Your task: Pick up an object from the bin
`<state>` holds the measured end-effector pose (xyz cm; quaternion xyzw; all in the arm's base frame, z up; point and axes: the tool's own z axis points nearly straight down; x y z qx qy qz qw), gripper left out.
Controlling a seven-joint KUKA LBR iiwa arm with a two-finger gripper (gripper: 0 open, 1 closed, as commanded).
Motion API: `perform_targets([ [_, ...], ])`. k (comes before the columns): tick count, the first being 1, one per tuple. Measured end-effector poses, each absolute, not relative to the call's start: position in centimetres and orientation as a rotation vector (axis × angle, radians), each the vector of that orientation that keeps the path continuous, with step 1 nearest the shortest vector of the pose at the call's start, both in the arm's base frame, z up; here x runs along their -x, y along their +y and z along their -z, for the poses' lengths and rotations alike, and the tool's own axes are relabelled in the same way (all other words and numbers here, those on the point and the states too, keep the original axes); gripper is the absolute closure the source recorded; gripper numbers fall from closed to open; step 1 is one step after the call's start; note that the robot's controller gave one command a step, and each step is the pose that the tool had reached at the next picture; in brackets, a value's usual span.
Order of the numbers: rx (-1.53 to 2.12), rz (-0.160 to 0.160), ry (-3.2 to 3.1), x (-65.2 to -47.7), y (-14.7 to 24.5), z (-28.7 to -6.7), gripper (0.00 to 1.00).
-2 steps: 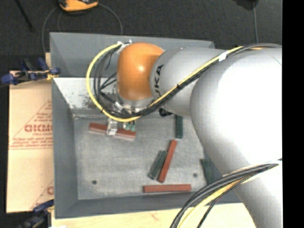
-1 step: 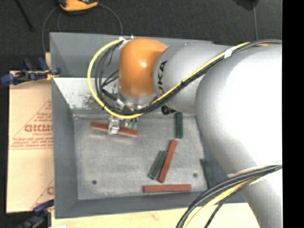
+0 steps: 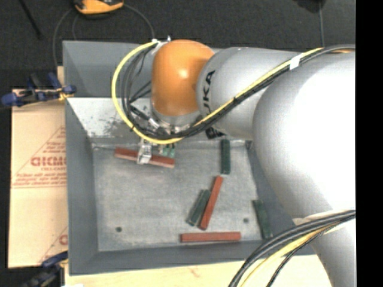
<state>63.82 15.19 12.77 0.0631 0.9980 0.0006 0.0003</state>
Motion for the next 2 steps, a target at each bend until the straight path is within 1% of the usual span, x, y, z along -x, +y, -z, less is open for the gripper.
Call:
perform_targets([
  [2, -0.198, -0.004, 3.129, -64.0, 15.2, -15.7, 1.0],
])
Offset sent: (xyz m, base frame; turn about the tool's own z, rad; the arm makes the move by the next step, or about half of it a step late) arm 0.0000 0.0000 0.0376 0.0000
